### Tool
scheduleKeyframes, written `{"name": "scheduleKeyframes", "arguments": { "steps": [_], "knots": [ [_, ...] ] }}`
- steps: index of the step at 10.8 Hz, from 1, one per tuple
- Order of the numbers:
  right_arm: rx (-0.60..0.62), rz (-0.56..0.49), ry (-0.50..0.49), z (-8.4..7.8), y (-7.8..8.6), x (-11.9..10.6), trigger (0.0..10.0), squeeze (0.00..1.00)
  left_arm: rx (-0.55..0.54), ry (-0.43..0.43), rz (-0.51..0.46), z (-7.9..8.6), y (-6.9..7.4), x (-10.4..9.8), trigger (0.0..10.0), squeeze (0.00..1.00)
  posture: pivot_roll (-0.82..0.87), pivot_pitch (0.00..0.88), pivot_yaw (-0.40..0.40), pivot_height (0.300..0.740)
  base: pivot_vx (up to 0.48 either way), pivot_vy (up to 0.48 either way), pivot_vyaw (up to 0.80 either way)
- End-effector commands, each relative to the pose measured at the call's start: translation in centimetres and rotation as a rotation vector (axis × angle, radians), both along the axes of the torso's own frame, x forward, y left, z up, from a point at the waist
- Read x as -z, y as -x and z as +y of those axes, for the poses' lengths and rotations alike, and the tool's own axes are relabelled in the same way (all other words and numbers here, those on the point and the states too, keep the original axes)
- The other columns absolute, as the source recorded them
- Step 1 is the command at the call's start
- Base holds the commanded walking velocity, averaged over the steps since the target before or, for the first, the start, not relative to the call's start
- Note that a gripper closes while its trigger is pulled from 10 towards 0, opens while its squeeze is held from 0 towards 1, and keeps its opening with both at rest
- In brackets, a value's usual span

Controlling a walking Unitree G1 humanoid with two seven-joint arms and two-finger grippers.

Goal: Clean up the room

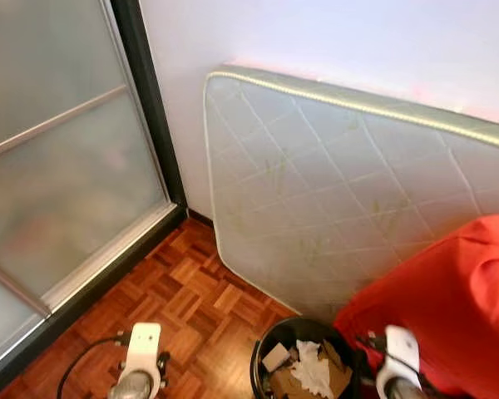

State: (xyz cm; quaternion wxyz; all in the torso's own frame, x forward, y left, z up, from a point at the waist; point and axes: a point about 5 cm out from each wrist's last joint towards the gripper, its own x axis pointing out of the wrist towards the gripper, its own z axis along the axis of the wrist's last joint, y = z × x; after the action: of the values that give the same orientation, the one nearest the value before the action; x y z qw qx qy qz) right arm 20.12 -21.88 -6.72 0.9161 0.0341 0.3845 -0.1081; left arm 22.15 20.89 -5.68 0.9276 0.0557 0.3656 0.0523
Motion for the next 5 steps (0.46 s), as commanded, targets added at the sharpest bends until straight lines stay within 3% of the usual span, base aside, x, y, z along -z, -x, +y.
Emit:
{"name": "scheduleKeyframes", "arguments": {
  "steps": [1,5],
  "knots": [
    [0.016,0.009,-0.009,-0.17,0.32,0.15,10.0,0.00,-0.025,-0.001,0.029,0.37,0.57,0.34,10.0,0.00,0.11,0.000,-0.003,0.740,0.000,0.000,0.00],
    [0.020,0.012,-0.030,0.18,0.69,0.41,10.0,0.00,-0.038,0.007,0.048,-0.12,1.09,0.76,10.0,0.00,0.11,0.000,-0.008,0.740,0.000,0.000,0.00]
  ]
}}
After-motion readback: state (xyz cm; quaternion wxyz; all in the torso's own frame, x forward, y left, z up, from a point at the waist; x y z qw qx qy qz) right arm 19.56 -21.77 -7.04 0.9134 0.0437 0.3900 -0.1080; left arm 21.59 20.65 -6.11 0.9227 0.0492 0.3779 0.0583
